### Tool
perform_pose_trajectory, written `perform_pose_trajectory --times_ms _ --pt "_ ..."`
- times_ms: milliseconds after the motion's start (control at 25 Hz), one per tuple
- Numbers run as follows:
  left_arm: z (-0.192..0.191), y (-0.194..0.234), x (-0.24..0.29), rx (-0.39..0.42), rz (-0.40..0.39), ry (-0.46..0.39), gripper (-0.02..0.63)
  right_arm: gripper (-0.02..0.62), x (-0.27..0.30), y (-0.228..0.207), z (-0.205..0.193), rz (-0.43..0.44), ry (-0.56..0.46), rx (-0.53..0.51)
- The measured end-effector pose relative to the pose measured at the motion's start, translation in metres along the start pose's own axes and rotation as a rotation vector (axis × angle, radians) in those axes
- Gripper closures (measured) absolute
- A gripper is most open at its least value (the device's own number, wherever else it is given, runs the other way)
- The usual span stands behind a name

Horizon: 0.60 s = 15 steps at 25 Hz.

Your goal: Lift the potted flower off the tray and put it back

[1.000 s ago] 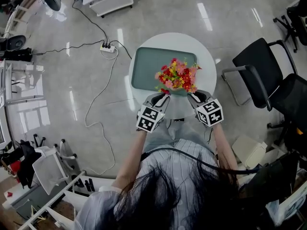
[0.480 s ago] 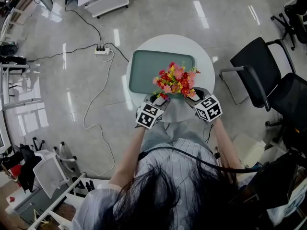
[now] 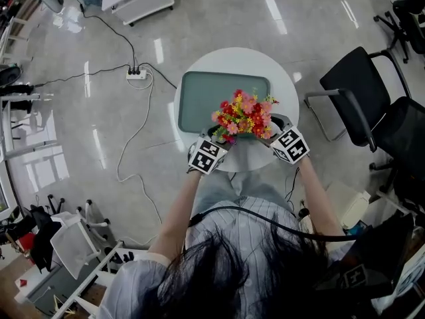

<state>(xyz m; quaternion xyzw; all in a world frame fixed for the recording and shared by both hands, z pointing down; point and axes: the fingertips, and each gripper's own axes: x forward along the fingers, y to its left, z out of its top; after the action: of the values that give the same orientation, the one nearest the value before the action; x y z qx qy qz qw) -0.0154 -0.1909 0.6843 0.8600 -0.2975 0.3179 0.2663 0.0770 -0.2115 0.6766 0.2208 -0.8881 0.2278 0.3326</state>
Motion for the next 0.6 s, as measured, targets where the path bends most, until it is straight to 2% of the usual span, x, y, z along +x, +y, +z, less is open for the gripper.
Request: perform_pose_trajectory --times_ms 200,400,600 --pt "-0.006 0.001 0.008 0.078 -0.037 0.029 0.302 0.294 0.009 0.000 -0.003 -0.007 0.066 -0.122" --pt "-0.003 0.006 0.016 0.119 -0.061 0.037 0.285 0.287 0.015 -0.004 0.000 -0.007 0.079 -0.120" --pt "-0.002 0.002 0.027 0.171 -0.090 0.056 0.281 0.282 0.017 -0.002 0.003 0.013 0.110 -0.175"
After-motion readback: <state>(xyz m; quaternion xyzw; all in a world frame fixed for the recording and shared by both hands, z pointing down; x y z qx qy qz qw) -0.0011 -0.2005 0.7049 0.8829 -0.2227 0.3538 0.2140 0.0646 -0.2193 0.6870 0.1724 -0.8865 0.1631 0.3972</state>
